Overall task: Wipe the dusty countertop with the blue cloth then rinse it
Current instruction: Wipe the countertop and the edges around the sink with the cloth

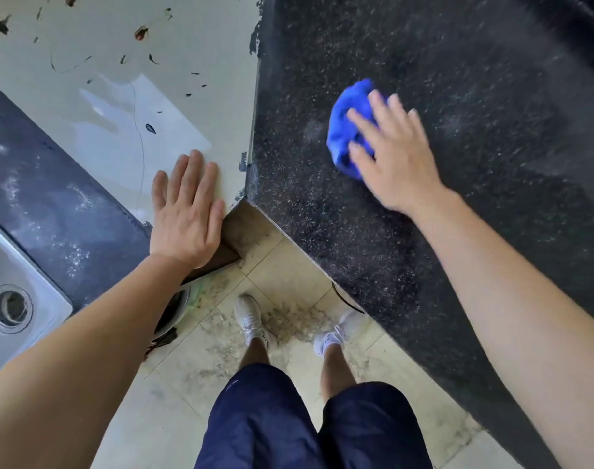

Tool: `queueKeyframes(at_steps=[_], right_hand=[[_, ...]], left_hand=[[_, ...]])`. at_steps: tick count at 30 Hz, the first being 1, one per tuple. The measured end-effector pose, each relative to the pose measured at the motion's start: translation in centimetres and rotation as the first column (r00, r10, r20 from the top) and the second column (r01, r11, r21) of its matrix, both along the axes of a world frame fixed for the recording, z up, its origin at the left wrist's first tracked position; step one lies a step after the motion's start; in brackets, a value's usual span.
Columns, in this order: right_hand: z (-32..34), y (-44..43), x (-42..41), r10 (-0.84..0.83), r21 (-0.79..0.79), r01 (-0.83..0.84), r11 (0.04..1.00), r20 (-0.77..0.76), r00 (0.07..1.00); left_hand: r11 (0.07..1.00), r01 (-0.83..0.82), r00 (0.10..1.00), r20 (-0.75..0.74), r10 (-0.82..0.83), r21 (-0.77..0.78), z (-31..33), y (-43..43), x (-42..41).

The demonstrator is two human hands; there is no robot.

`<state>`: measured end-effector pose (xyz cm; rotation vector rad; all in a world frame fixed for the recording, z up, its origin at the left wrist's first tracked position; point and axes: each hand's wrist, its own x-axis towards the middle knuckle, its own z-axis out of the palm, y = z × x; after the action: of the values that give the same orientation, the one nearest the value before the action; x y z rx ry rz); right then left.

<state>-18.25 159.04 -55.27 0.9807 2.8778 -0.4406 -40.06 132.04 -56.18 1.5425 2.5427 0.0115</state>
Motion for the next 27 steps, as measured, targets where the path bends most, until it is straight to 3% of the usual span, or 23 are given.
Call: queueKeyframes(at_steps=[2, 4, 5, 7, 9, 12, 14, 17, 19, 22, 24, 27], right_hand=[[0.0, 1.8, -2.4, -0.218, -0.05, 0.217, 0.975, 0.003, 0.976], [-0.1, 0.3, -4.8, -0.296, -0.044, 0.295, 0.954, -0.014, 0.955], [-0.2, -1.5, -5.5, -0.251, -0.018, 0.251, 0.968, -0.038, 0.967], [-0.3, -6.3, -5.6, -0.002, 0.026, 0.004, 1.0, -0.085, 0.996], [-0.3, -10.3, -3.5, 0.237, 0.003, -0.238, 0.971, -0.106, 0.966], [-0.3, -10.8, 1.3, 0.377, -0.023, -0.38, 0.925, -0.082, 0.922], [-0.5, -8.0, 4.2, 0.315, -0.016, -0.316, 0.949, -0.052, 0.948], [-0.9, -1.2, 6.8, -0.021, 0.043, 0.021, 0.999, -0.01, 1.0], [-0.7, 2.7, 6.3, -0.295, 0.031, 0.294, 0.955, 0.015, 0.955], [-0.4, 3.7, 1.6, -0.593, -0.006, 0.593, 0.805, 0.007, 0.805], [-0.7, 0.7, -2.0, -0.606, 0.009, 0.606, 0.795, -0.027, 0.795], [-0.8, -6.6, -5.6, -0.318, 0.034, 0.322, 0.946, -0.097, 0.943]], left_hand=[[1.0, 0.002, 1.0, 0.001, -0.002, 0.001, 0.0, 0.0, 0.0], [1.0, 0.003, 1.0, 0.005, -0.003, 0.001, 0.0, 0.0, 0.0], [1.0, 0.004, 1.0, 0.005, -0.004, 0.001, 0.0, 0.0, 0.0], [1.0, 0.001, 1.0, 0.001, -0.001, 0.005, 0.0, 0.0, 0.0], [1.0, -0.002, 1.0, -0.005, 0.002, 0.011, 0.0, 0.0, 0.0], [1.0, -0.001, 1.0, -0.005, 0.001, 0.009, -0.2, 0.0, 0.0], [1.0, -0.002, 1.0, -0.001, 0.002, 0.009, -0.2, -0.1, 0.0], [1.0, -0.003, 1.0, 0.003, 0.003, 0.009, 0.0, -0.1, 0.0], [1.0, -0.003, 1.0, 0.007, 0.002, 0.013, 0.0, 0.0, 0.0], [1.0, 0.0, 1.0, 0.009, 0.0, 0.019, -0.1, -0.1, 0.0], [1.0, 0.001, 1.0, 0.006, -0.001, 0.019, -0.1, -0.2, -0.1], [1.0, 0.003, 1.0, 0.009, -0.003, 0.017, -0.1, -0.1, 0.0]])
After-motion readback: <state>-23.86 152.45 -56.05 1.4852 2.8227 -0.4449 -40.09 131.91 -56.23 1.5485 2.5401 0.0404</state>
